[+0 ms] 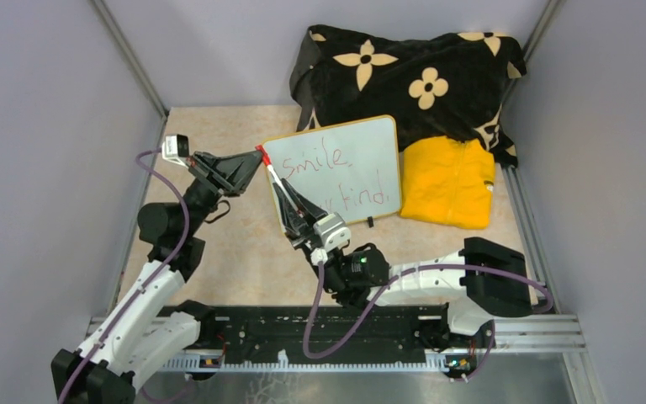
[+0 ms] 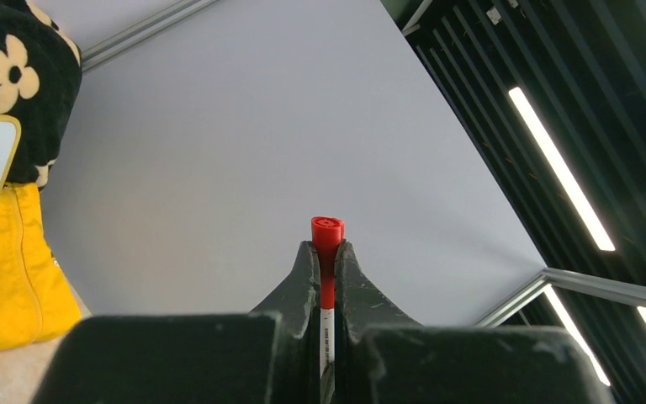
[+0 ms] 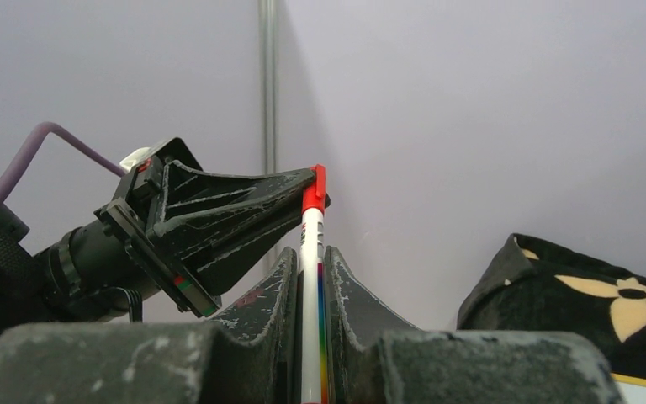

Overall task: Write a sentence on the whiteboard
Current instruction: Close the whiteboard marker at the center of the board.

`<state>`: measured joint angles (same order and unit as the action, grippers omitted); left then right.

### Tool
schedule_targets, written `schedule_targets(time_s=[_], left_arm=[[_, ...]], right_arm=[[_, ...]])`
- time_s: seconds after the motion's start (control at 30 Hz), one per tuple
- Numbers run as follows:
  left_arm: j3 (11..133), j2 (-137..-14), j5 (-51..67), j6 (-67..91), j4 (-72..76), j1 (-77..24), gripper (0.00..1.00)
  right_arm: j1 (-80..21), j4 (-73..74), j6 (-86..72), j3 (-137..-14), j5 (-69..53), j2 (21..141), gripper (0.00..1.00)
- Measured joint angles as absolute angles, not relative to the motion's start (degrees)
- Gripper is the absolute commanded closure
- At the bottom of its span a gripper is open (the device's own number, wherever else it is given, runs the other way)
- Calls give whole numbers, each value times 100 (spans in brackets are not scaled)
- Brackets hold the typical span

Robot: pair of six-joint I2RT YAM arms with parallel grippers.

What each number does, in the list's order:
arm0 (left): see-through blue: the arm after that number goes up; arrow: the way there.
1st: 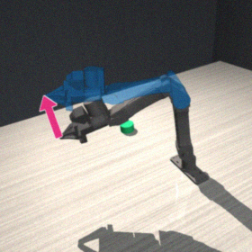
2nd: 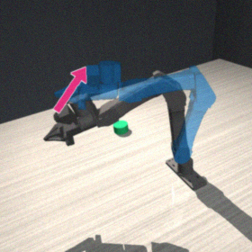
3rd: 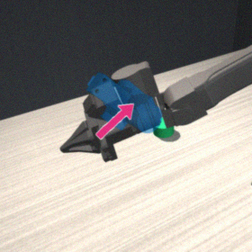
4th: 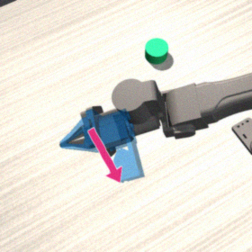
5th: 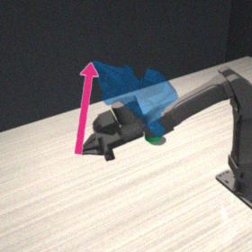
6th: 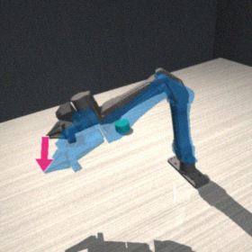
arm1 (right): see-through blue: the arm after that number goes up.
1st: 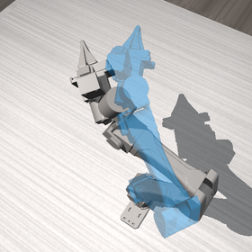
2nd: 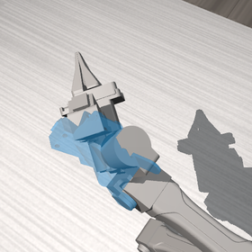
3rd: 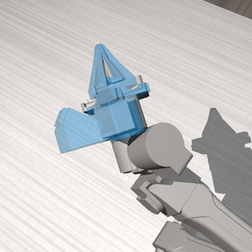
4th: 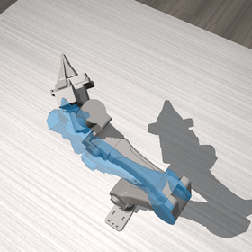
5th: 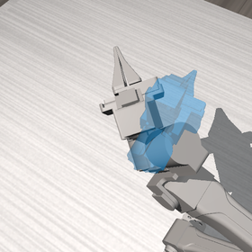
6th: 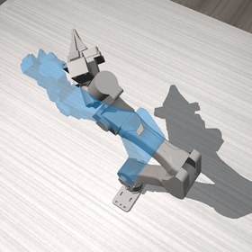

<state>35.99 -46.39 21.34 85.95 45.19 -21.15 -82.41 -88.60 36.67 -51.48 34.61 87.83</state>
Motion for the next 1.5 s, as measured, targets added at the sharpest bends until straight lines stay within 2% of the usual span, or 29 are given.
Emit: schedule_targets(time_s=[0.7,1.1,1.37,1.43,1.5], left_arm=[[3750,-4652,1347,7618,4265,-2965,100],[3345,-4569,327,7380,4672,-3588,100],[3227,-4493,104,7336,4759,-3669,100],[3221,-4445,82,7282,4724,-3695,97],[3208,-4392,54,7231,4676,-3704,89]], right_arm=[[-8232,-8888,4003,-4906,3538,8571,100],[-8232,-8882,4051,-4873,3623,8576,100],[-8230,-8875,4049,-4871,3605,8602,100],[-8230,-8879,4047,-4838,3559,8600,100],[-8230,-8877,4045,-4816,3527,8600,100]])
